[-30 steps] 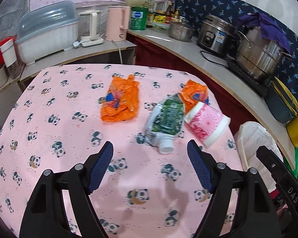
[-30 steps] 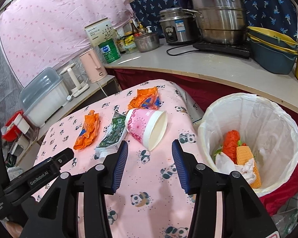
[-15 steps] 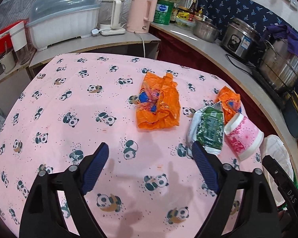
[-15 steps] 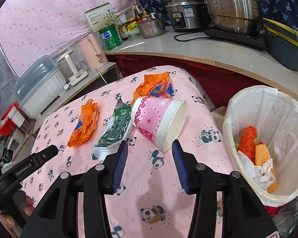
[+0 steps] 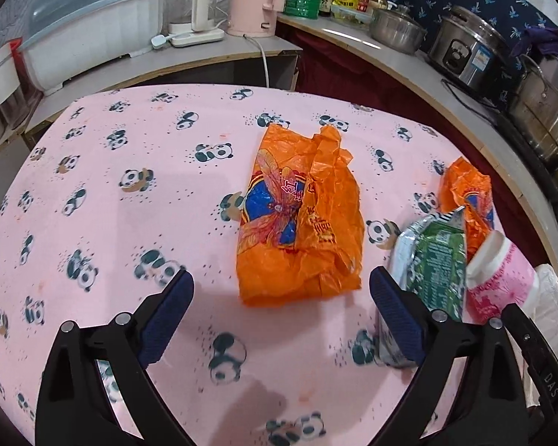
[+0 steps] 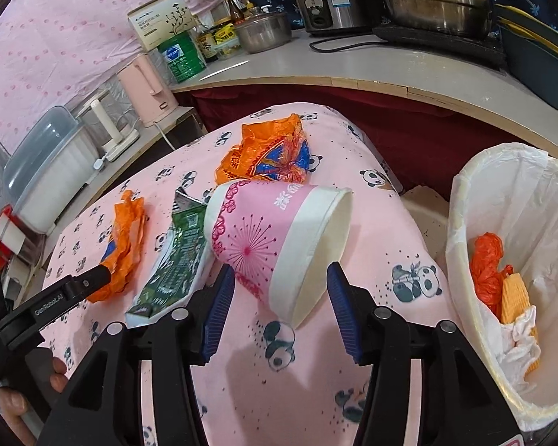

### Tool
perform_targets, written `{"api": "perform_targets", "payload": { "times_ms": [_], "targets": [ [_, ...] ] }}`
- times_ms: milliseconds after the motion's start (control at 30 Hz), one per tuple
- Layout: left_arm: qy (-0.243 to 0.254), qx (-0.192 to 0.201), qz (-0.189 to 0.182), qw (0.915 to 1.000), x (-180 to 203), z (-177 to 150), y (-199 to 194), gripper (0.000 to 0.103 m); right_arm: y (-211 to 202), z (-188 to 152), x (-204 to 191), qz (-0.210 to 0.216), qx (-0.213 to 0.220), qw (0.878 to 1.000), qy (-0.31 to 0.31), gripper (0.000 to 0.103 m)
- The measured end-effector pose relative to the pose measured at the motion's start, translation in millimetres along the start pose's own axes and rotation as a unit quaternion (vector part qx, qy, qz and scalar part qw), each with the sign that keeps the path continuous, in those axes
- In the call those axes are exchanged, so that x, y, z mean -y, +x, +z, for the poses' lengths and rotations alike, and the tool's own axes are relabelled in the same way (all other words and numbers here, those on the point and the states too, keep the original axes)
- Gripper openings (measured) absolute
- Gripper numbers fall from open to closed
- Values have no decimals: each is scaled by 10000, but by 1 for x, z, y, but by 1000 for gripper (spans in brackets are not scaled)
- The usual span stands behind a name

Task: Collect trash
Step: 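Grasp the orange snack wrapper with the left gripper while the right grasps the pink cup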

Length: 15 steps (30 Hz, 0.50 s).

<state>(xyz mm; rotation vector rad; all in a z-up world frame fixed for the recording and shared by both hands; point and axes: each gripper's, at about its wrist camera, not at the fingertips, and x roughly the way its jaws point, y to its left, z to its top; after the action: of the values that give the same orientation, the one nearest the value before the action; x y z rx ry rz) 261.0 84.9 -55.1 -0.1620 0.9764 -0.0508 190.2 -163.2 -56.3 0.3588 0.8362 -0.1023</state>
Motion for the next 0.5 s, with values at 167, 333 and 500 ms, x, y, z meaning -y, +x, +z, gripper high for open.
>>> {"api": "perform_targets", "payload": {
  "times_ms": [167,333,500],
  "targets": [
    [-65,-174,-52,9998,0,8,22,91,15,6,0,16,-47,10000,62,52],
    [93,-125,-51,9999,6,10,26,73,25,9,-7,88,-69,9999,20,52],
    [230,-128,-138,9996,9,10,22,42,27,9,-14,181,-76,9998,-65,31]
  ]
}}
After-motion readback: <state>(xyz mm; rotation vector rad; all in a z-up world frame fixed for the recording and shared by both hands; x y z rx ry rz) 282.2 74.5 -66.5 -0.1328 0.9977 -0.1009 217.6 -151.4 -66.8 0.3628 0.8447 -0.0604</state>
